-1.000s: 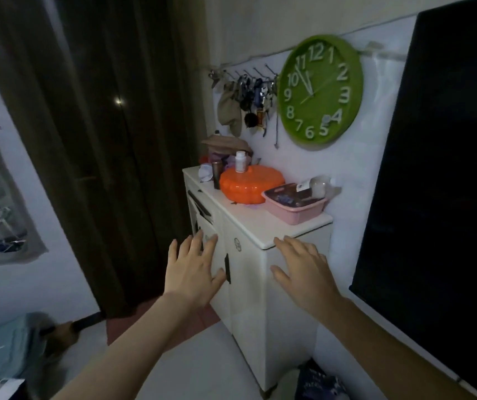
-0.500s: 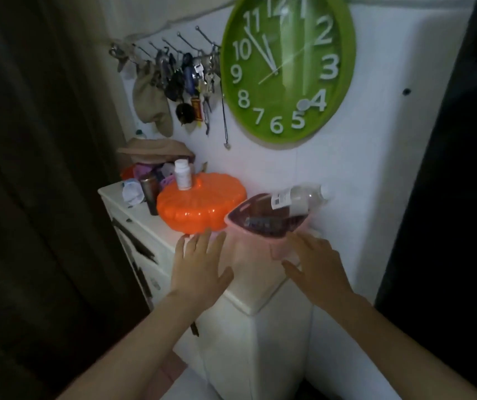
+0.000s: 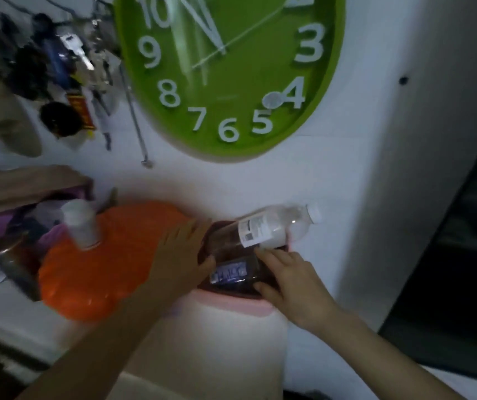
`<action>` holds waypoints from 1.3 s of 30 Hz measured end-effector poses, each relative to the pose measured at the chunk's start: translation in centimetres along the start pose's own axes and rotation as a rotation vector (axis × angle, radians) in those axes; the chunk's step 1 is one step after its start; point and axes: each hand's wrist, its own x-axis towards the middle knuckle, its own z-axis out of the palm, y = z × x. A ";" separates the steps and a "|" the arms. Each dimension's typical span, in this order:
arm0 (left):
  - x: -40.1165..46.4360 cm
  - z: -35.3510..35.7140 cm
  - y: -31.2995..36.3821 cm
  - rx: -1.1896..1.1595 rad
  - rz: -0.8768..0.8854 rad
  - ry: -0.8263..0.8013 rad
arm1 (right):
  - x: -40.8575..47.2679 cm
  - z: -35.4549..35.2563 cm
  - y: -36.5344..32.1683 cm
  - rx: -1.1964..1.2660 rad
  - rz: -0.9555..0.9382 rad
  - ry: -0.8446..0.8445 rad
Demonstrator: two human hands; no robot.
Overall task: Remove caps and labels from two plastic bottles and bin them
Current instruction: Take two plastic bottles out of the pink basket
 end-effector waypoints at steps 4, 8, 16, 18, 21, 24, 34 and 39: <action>5.1 1.6 -1.9 -0.121 0.242 -0.120 | 1.0 0.9 -1.3 -0.002 0.144 -0.041; 8.0 3.3 -2.5 -0.144 0.407 -0.249 | 2.0 1.2 -2.7 -0.051 0.266 -0.083; 9.9 4.6 -1.0 -0.395 0.443 -0.318 | 3.3 1.7 -4.2 -0.141 0.395 -0.111; 10.3 4.4 -1.2 -0.430 0.443 -0.283 | 3.6 1.7 -4.3 -0.146 0.399 -0.109; 10.6 3.5 -1.4 -0.433 0.412 -0.209 | 4.1 1.6 -4.1 -0.158 0.396 -0.131; 10.7 2.1 -1.5 -0.412 0.397 -0.175 | 4.4 1.7 -3.9 -0.137 0.402 -0.155; 10.2 -1.9 -5.9 -0.349 0.345 -0.084 | 5.5 2.9 -2.7 -0.235 0.379 -0.190; 9.4 -4.1 -7.0 -0.318 0.342 -0.017 | 5.3 2.6 -2.9 -0.203 0.367 -0.136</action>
